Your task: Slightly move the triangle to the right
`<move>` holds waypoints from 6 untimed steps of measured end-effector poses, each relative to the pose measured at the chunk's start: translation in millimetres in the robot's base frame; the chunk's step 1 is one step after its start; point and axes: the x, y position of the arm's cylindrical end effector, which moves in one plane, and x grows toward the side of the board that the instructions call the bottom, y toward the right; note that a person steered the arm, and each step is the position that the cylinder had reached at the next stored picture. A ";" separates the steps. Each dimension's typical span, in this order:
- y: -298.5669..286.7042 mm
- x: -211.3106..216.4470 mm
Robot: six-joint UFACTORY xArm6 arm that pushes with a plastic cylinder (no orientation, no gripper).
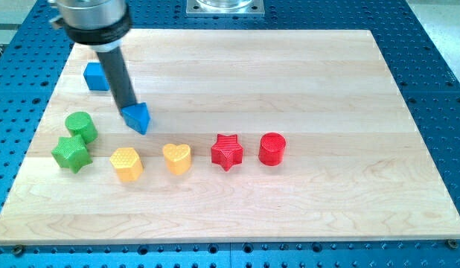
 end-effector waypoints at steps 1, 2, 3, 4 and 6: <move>-44.9 6.3; 10.3 17.8; 44.2 17.7; 21.9 22.4; 73.5 36.5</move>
